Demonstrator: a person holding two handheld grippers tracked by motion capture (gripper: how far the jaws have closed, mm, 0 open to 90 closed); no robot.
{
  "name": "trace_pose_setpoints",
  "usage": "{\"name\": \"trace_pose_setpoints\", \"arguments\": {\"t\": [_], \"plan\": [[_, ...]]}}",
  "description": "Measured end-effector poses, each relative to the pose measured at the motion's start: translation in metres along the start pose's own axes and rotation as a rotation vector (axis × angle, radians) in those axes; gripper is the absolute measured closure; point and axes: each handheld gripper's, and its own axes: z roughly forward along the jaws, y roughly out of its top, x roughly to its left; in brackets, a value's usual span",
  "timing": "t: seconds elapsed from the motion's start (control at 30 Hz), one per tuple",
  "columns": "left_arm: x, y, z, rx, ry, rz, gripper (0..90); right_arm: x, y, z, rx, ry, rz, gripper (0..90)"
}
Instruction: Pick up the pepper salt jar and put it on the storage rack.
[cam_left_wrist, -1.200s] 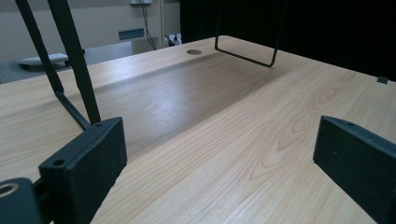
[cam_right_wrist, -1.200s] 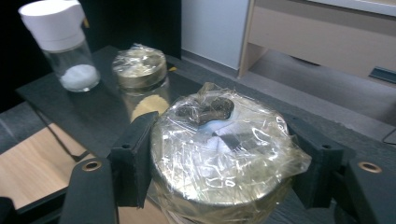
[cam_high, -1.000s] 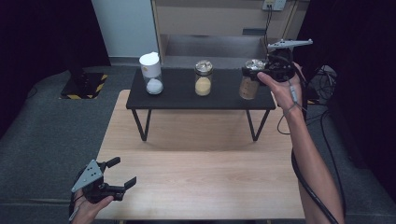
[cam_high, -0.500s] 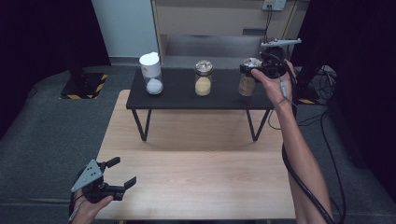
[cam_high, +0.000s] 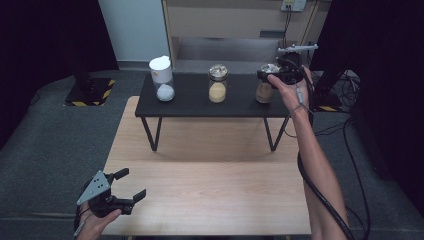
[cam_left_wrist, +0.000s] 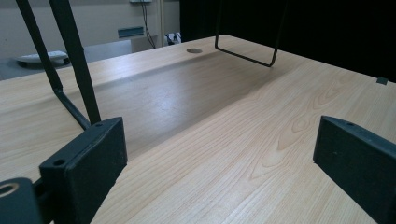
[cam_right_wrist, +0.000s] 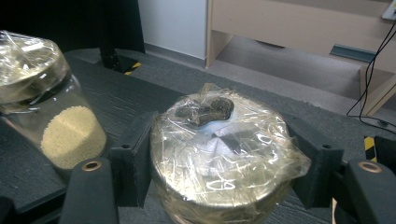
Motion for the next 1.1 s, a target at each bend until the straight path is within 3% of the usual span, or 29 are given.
{"name": "trace_pose_setpoints", "arguments": {"t": [0.3,0.67,0.87,0.97,1.1], "plan": [[0.000,0.000,0.000,0.001,0.000,0.001,1.9,-0.002,-0.004,0.005,0.010,-0.005,0.004,34.2],[0.000,0.000,0.000,0.002,0.000,0.004,1.9,-0.006,-0.014,0.003,-0.025,0.005,0.022,33.1],[0.000,0.000,0.000,0.001,-0.001,0.004,1.9,-0.007,-0.020,-0.002,-0.081,-0.001,0.041,18.6],[-0.001,0.001,0.000,0.002,-0.001,0.006,1.9,-0.011,-0.023,-0.005,-0.110,0.020,0.046,10.5],[-0.001,0.001,0.000,0.003,-0.001,0.007,1.9,-0.007,-0.025,-0.012,-0.137,0.008,-0.004,5.5]]}}
